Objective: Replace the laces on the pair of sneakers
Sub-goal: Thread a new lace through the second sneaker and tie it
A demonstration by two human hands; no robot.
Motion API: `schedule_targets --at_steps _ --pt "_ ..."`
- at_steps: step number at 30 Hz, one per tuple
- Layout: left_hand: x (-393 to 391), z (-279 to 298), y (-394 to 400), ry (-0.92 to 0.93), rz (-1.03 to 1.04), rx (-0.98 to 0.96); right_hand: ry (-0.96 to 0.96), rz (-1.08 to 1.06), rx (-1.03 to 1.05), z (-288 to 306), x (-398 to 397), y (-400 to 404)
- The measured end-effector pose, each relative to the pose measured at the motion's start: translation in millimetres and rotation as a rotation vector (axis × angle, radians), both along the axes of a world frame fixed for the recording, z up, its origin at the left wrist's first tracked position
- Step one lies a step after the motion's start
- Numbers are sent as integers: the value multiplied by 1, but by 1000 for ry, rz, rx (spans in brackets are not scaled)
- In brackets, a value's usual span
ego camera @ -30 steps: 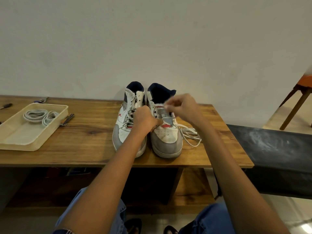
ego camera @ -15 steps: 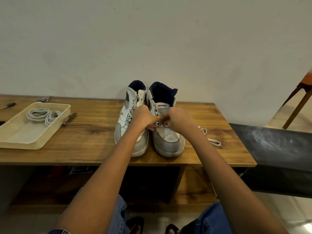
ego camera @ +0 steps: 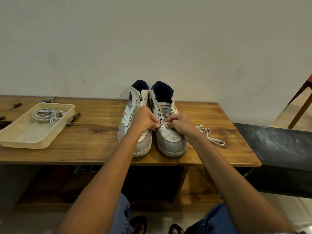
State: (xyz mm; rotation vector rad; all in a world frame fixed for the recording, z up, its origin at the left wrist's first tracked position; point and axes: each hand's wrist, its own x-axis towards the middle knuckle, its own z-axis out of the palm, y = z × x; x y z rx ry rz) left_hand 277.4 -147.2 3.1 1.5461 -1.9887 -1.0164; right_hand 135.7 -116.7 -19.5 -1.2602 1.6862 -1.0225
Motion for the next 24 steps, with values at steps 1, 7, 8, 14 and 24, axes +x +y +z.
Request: schedule_targets --at_steps 1,7,8,14,24 --pt "0 -1 1 -10 4 -31 -5 5 12 0 0 1" --pt "-2 -6 0 -67 -7 -103 196 34 -96 1 1 3" --pt "-2 -5 0 -55 -9 -107 162 29 -109 2 1 4" --pt "-3 -2 -2 -63 -44 -93 226 104 -169 8 5 8" --pt "-1 -4 0 269 119 -141 468 -244 -511 0 -17 -2"
